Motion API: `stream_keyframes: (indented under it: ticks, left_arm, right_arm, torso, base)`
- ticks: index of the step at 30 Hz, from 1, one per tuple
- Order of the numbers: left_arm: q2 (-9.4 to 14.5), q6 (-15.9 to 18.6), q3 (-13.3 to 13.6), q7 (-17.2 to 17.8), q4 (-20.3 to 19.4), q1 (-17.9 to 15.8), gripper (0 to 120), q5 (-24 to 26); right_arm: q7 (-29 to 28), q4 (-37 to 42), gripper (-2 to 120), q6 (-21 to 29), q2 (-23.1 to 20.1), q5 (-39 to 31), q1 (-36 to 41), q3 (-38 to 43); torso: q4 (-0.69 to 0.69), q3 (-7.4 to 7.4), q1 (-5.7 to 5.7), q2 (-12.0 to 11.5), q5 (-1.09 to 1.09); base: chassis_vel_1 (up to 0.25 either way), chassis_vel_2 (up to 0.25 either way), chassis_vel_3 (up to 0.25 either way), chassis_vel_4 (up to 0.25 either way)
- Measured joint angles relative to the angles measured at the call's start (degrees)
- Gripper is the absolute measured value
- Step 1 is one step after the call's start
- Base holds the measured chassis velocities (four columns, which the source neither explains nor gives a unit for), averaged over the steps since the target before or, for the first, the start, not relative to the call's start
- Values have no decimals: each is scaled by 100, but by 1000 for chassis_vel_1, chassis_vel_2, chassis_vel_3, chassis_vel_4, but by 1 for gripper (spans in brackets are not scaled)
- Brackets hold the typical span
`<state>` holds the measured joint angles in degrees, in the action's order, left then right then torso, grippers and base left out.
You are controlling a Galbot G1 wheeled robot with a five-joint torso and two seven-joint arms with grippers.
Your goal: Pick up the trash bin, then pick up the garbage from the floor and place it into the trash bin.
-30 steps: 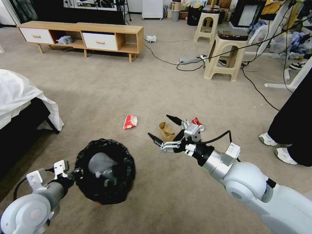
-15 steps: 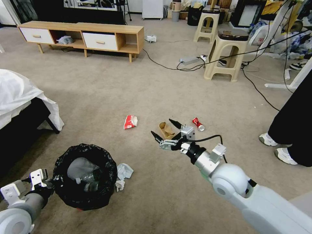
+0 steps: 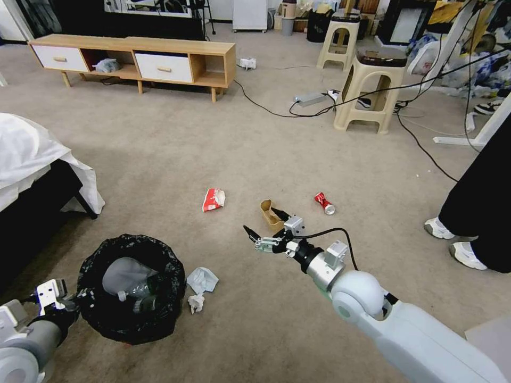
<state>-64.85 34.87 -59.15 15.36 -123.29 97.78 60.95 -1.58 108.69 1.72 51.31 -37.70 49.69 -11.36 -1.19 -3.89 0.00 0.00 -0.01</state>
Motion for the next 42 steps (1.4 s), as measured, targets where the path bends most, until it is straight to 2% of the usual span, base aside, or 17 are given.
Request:
stream_keyframes:
  ticks: [6,14,21,27,35,42]
  left_arm:
    - [-12,-1,-146,-16,58,-17,1,-31]
    - [-127,13,-358,-384,187,134,1,-176]
    - [-81,14,-367,-484,244,131,1,-212]
    - [10,16,-376,-555,329,-8,1,-189]
    - [-22,16,-279,-636,414,-183,1,-196]
    - [-21,12,-276,-725,428,-192,1,-196]
  right_arm:
    - [17,-335,100,10,151,24,-240,-283]
    - [13,-1163,100,48,528,-199,-1147,-1039]
    - [-34,-1732,100,123,858,-421,-1556,-1518]
    - [-146,-2183,100,269,1197,-733,-1874,-2002]
    - [-279,-2805,100,497,1885,-1106,-2328,-2530]
    - [-338,-2987,100,732,2036,-1485,-2630,-2724]
  torso:
    - [0,0,0,0,1]
    - [2,0,1,0,0]
    - [1,0,0,0,0]
    - [-1,0,0,0,0]
    - [1,-1,1,0,0]
    - [1,0,1,0,0]
  base:
    - [0,0,0,0]
    - [0,0,0,0]
    - [0,0,0,0]
    - [0,0,0,0]
    - [0,0,0,0]
    - [0,0,0,0]
